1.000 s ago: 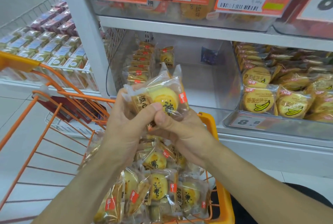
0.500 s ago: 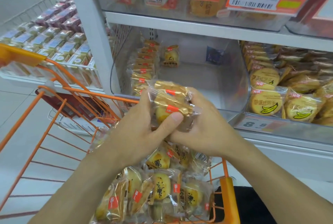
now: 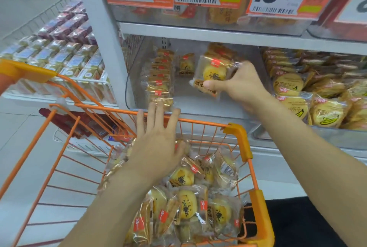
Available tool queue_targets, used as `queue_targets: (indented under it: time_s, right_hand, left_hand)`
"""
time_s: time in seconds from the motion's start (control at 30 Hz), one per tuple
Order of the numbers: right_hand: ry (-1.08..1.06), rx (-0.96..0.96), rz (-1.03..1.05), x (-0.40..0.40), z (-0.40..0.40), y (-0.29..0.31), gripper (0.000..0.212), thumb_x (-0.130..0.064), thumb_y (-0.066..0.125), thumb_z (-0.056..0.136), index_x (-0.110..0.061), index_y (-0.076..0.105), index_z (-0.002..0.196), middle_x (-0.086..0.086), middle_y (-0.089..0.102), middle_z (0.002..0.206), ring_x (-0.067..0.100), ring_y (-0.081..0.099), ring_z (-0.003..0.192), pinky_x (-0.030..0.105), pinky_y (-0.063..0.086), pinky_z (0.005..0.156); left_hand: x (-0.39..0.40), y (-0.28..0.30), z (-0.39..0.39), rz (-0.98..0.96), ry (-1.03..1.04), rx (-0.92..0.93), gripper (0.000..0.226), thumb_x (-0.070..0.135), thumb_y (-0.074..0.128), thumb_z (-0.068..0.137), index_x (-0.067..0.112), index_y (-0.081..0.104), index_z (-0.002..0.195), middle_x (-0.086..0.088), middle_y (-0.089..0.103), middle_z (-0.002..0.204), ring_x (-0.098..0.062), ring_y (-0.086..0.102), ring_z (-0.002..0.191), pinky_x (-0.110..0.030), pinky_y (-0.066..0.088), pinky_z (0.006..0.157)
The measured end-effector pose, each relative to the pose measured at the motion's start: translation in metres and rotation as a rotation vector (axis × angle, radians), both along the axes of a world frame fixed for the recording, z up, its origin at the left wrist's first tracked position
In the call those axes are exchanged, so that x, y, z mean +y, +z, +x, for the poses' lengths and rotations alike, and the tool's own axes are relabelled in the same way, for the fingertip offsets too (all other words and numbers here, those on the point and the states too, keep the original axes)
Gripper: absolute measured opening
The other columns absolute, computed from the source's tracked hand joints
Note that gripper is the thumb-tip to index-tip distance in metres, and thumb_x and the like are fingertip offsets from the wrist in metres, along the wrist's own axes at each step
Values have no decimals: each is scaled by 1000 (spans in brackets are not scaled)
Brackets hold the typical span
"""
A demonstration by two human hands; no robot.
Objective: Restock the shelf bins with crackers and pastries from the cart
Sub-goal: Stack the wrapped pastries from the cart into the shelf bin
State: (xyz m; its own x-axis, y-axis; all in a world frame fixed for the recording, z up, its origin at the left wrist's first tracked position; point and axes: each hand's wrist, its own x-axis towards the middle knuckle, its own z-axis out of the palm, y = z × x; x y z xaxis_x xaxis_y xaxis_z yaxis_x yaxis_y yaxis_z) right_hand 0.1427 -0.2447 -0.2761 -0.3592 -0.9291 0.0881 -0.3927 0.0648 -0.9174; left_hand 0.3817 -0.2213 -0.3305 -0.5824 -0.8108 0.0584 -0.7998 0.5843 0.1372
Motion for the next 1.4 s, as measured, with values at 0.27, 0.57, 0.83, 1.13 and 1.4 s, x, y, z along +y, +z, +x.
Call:
queue_targets:
  time_s: [0.27,0.57,0.83,1.13,1.4]
  right_hand:
    - [39,-31,418,-119,-5,-64,75,-10,94,60,-16,59,126,1,73,109,21,71,98,31,60,77]
    - [-167,274,361,-136,12,-89,80,-23,90,67,-12,49,136,0,63,120,22,65,98,35,61,79]
    - [26,289,446,-130,28,-95,87,-16,96,54,-21,51,128,-1,64,119,21,62,112,33,55,94]
    - [228,598,749,-92,34,-23,58,-45,68,92,-19,54,142,7,55,144,27,54,127,39,42,108]
    - [272,647,303,24,47,31,39,-43,77,85,-21,67,116,-6,71,102,7,68,89,26,55,83]
  left_hand:
    - [-3,2,-4,-3,11,-14,75,56,36,89,19,22,152,-17,22,159,-37,10,150,-59,3,119]
    - [-4,5,-6,-6,16,43,68,53,41,86,16,40,142,-18,41,146,-40,29,141,-62,15,116]
    - [-3,15,-12,65,11,-36,73,58,38,93,20,16,151,-13,16,158,-36,6,148,-62,1,118]
    - [-8,26,-7,236,-10,-40,65,40,36,101,24,6,156,-5,0,164,-30,-10,151,-59,-9,119]
    - [-3,51,10,263,-59,187,43,17,44,97,24,48,139,-3,29,152,-22,19,142,-44,27,115]
